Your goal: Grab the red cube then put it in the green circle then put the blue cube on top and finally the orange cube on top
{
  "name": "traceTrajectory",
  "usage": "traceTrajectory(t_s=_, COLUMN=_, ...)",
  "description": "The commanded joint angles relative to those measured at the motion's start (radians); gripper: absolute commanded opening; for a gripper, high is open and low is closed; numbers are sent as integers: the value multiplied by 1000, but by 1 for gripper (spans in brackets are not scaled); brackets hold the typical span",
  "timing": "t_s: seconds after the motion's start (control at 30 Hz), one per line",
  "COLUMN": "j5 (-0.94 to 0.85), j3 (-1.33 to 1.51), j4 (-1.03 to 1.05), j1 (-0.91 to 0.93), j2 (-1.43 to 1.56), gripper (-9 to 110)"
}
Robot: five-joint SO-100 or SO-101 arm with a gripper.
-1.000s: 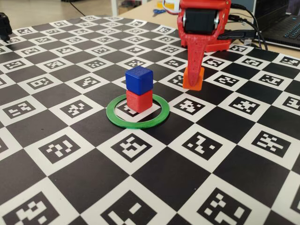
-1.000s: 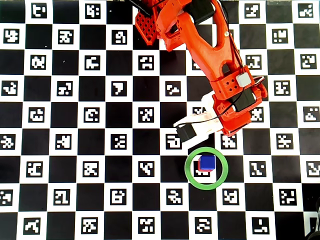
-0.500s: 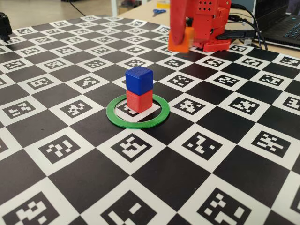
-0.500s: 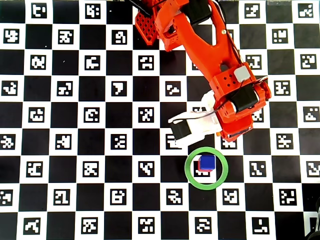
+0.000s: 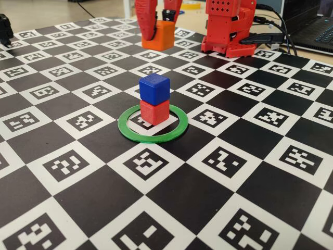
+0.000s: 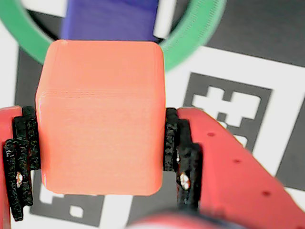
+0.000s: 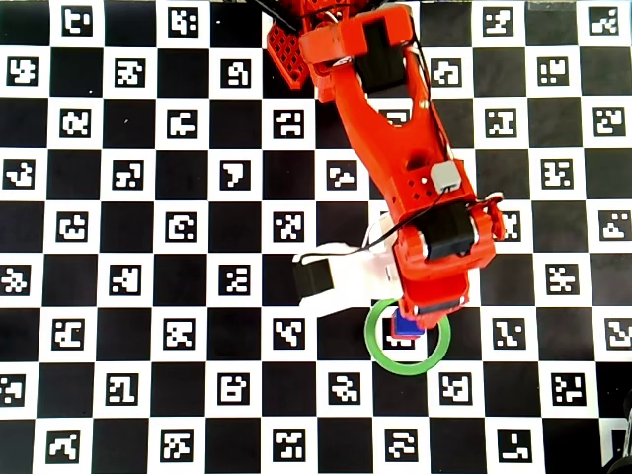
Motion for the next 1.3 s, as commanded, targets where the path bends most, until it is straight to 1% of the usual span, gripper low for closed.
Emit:
traceTrajectory(t_s=0.0, j5=9, j3=-120, j4=67, j1=15, j2=3, gripper=10)
traceTrajectory(t_s=0.57, j5=92, j3=-130, j4=28, j1=-11, j2=-75, gripper=10)
traceTrajectory(t_s=1.27, j5=129, j3=-129, j4=-9, j1=-23, j2=-95, gripper=10)
